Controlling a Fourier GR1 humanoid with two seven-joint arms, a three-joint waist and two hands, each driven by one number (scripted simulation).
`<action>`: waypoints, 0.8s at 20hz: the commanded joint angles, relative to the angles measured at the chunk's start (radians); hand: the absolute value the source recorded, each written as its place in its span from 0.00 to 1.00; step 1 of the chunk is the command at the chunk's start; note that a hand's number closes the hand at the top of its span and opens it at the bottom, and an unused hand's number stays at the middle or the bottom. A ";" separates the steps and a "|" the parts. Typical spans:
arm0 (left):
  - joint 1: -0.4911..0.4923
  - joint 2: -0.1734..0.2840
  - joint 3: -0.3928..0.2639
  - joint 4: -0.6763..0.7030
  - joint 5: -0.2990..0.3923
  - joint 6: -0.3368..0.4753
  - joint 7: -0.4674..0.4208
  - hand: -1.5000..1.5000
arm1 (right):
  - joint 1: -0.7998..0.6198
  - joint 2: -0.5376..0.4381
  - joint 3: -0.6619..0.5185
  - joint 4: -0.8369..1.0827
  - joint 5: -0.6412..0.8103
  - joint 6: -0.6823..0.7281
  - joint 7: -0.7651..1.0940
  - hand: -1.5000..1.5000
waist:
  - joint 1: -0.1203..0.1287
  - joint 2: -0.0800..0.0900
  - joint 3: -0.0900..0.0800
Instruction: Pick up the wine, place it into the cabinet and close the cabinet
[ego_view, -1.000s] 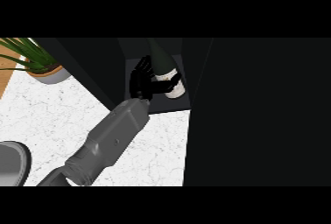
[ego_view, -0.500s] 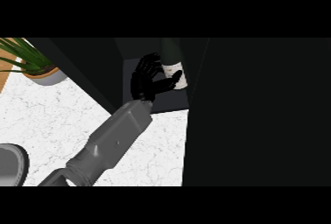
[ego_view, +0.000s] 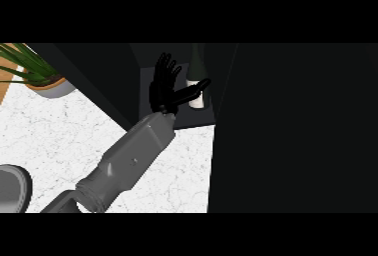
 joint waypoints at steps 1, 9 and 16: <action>-0.008 0.000 -0.038 0.027 0.010 0.007 -0.030 0.00 | -0.029 0.015 0.024 0.018 0.030 -0.015 -0.008 0.00 | 0.005 0.003 0.000; -0.062 0.000 -0.158 0.034 -0.039 0.075 -0.017 0.00 | -0.008 0.015 0.011 0.041 0.004 -0.004 -0.018 0.00 | 0.013 0.000 0.001; -0.038 0.000 -0.184 -0.007 -0.016 0.081 -0.075 0.00 | 0.020 -0.030 -0.064 -0.002 -0.050 0.024 -0.020 0.00 | 0.032 -0.009 0.002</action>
